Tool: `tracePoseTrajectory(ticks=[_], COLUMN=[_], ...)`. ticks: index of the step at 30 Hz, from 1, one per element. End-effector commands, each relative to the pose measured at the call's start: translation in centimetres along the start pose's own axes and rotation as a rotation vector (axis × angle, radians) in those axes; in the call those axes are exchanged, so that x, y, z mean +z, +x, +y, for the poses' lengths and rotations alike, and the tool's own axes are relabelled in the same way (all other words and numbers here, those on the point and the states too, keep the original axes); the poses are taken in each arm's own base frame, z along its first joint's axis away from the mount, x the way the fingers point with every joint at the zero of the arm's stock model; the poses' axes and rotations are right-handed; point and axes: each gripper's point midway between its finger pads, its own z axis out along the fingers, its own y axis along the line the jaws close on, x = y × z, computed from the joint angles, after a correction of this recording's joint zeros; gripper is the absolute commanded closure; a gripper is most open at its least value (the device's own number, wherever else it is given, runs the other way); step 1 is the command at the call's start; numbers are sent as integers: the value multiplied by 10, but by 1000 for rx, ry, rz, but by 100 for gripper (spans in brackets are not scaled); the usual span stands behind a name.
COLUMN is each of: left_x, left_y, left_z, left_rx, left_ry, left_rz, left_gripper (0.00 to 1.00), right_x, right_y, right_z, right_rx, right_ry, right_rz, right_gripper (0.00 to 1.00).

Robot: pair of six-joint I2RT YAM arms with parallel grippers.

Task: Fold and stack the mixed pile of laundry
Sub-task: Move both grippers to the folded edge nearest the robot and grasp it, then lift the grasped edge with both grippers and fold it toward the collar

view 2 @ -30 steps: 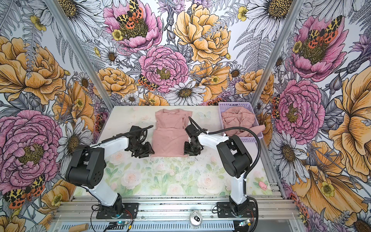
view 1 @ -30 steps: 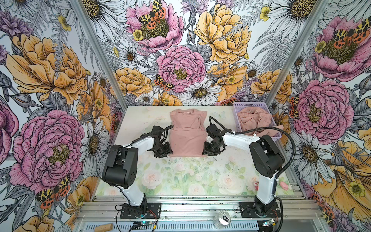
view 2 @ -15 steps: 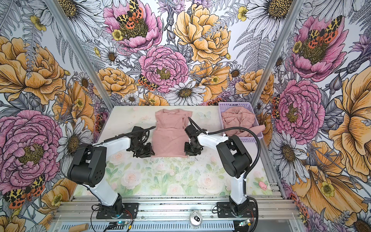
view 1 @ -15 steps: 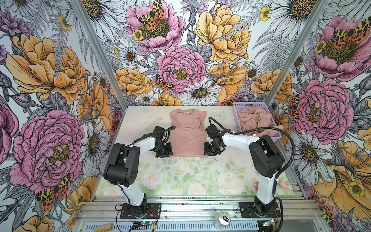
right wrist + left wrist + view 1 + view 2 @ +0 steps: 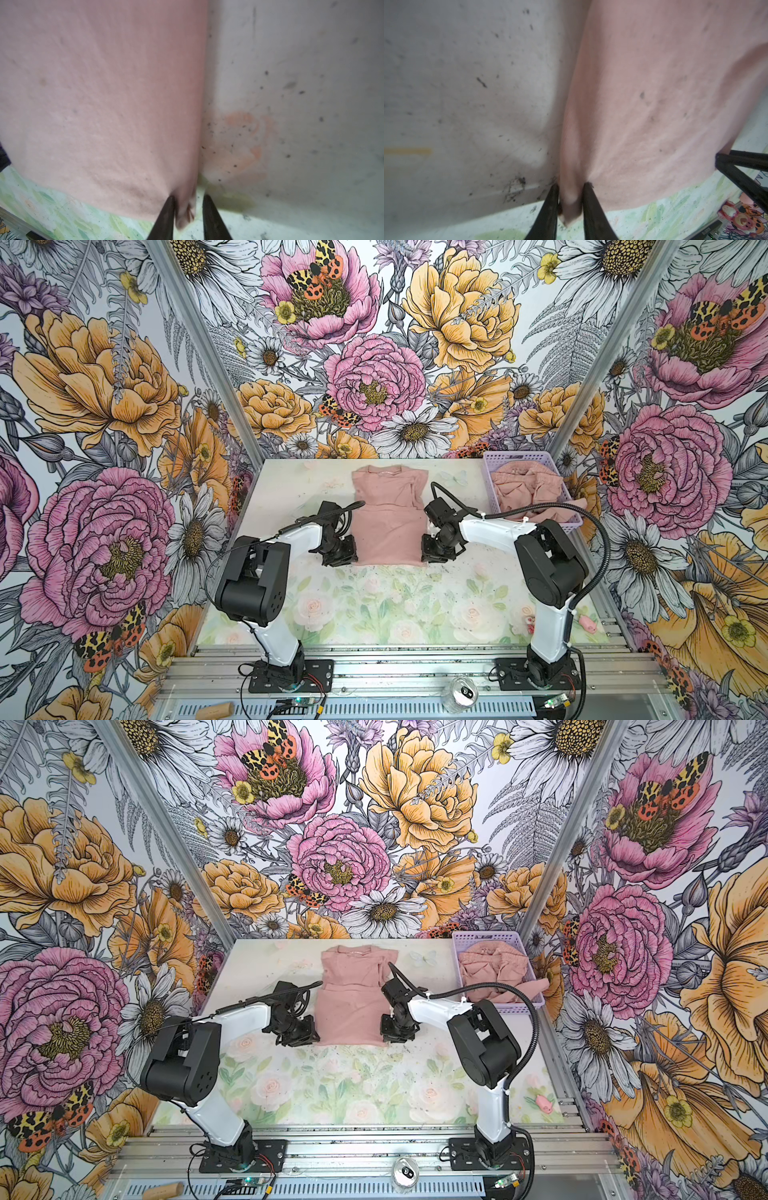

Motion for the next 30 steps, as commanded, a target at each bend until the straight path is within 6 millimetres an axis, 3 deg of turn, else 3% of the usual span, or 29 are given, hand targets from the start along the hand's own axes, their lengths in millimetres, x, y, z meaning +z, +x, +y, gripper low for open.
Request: tracePoseTrajectory(ticks=[1, 8, 15, 23, 30], left_x=[14, 15, 17, 11, -2], left_y=[9, 11, 15, 22, 46], left_z=[11, 11, 12, 6, -3], left_rx=[15, 19, 17, 3, -3], left_ry=[-50, -52, -50, -21, -9], left_rz=[38, 42, 55, 57, 82], left_gripper=[79, 83, 93, 100, 100], right_x=[7, 12, 12, -2, -18], right_y=[3, 2, 2, 9, 30], right_z=[4, -1, -4, 1, 3], right_rx=[2, 10, 14, 8, 14], right_ry=[-10, 9, 22, -14, -45], right_rz=[17, 16, 11, 5, 20], right_gripper=[74, 78, 100, 100, 100])
